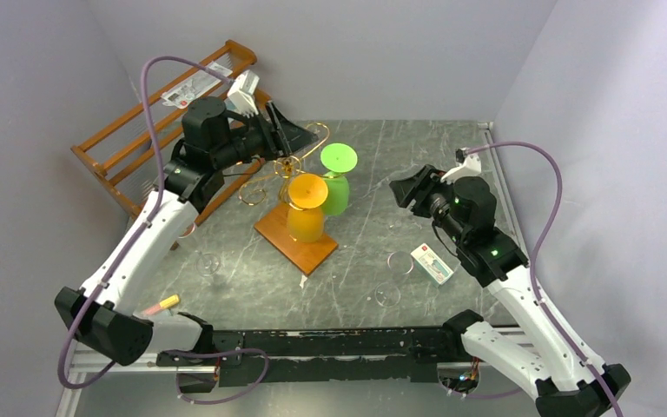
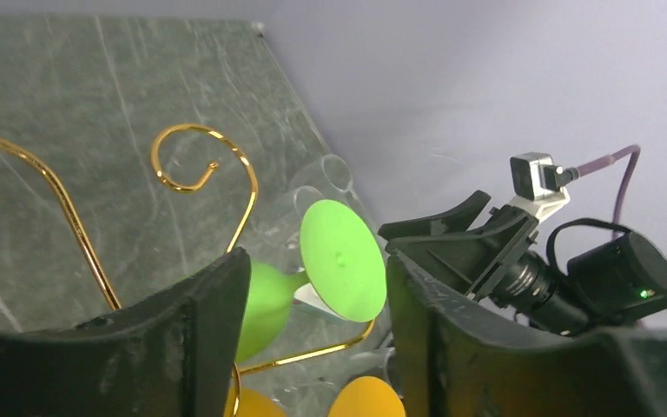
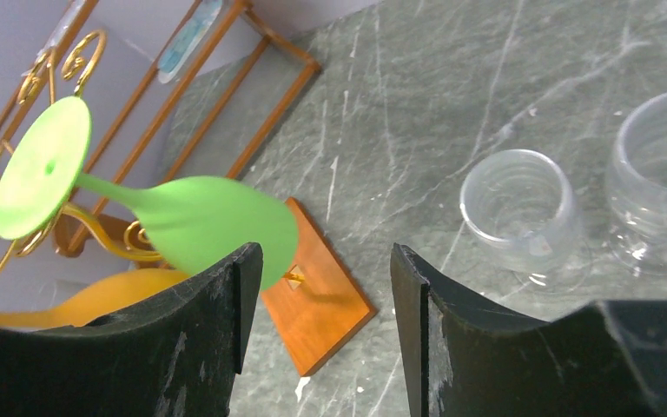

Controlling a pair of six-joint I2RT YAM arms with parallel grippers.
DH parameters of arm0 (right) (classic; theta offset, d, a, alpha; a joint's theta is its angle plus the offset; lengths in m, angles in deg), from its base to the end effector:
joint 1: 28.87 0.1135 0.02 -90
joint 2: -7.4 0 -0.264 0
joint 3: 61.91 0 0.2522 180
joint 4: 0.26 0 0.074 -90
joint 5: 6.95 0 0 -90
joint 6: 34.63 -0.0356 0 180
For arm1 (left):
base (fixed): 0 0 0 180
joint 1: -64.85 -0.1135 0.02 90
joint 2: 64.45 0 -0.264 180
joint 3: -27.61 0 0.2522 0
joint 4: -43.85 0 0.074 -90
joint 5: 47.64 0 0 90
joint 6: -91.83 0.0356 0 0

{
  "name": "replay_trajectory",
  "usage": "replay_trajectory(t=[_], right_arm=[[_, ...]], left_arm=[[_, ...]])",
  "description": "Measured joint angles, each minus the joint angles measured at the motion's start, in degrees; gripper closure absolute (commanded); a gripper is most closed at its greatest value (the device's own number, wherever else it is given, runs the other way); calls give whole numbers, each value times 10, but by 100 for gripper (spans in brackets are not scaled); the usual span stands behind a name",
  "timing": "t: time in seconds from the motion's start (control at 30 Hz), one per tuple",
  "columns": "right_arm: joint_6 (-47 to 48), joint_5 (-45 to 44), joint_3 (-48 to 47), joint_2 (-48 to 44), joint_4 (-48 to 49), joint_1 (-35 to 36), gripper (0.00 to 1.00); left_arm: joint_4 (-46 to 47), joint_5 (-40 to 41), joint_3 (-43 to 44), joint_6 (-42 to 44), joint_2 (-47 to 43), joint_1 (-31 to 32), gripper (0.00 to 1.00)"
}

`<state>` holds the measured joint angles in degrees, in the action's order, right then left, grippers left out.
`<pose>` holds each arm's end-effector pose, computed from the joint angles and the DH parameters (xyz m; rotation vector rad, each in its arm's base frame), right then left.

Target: Place the wine glass upside down on the wine glass rack

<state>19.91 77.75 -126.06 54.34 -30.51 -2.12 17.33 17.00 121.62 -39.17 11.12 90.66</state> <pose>0.1687 0.0814 0.3563 0.2084 1.8398 0.6865 0.2622 -0.1437 0.4340 0.1123 1.8589 -1.2168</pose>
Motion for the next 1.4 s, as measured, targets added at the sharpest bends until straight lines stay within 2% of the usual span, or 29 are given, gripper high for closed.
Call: replay_trajectory(t=[0.13, 0.37, 0.47, 0.8, 1.1, 1.23, 1.4], right_arm=[[5, -33, -14, -2, -40, 0, 40], [38, -65, -70, 36, -132, 0, 38], [50, -72, -83, 62, -161, 0, 38], [78, -72, -127, 185, -187, 0, 43], [89, -107, -156, 269, -167, 0, 44], [102, -123, -155, 296, -159, 0, 53], [127, -111, -155, 315, -137, 0, 75]], left_arm=[[-12, 5, 19, 47, -26, -2, 23], [-40, 5, 29, 138, -92, -2, 14], [-44, 9, 24, 169, -125, -2, 4], [-50, 37, -41, 245, -214, -2, 5], [-44, 52, -77, 277, -226, -2, 6], [-38, 51, -92, 280, -225, -2, 6], [-38, 51, -95, 280, -225, -2, 7]])
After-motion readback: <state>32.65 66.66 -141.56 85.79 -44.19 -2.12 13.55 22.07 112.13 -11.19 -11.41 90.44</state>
